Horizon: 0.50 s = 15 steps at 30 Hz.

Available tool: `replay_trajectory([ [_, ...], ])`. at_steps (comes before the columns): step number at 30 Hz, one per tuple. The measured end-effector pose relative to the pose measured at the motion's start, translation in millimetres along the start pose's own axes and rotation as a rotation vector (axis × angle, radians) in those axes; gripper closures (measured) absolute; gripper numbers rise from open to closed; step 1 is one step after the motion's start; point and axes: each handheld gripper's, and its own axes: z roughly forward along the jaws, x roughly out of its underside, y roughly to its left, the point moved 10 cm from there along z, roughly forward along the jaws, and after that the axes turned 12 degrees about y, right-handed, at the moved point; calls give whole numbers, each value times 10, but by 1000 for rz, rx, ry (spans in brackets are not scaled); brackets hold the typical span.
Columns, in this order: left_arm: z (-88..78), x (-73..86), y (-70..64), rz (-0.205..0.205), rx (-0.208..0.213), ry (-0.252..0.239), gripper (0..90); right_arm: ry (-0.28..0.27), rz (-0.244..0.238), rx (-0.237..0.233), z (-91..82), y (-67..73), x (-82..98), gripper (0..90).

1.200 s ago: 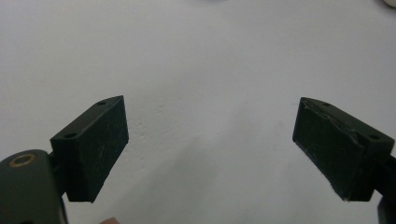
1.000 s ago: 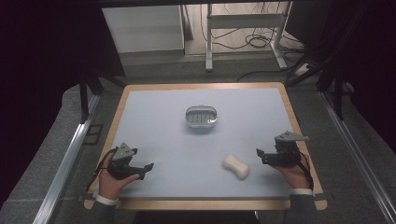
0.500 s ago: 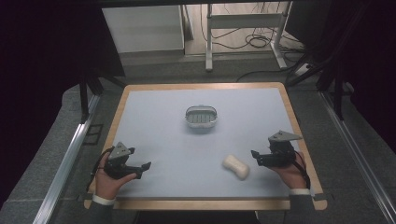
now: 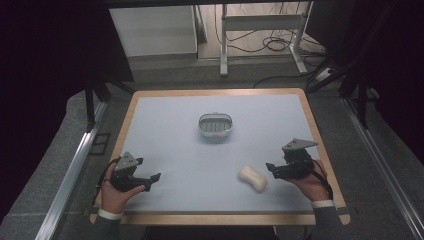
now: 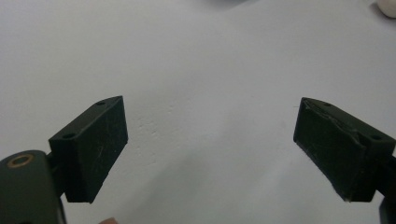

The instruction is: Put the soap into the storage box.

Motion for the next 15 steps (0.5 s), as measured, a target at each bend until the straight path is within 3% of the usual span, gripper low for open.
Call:
replay_trajectory([
  [15, 16, -1, -21, 2, 6, 3, 104, 109, -67, -24, 39, 215, -81, 216],
])
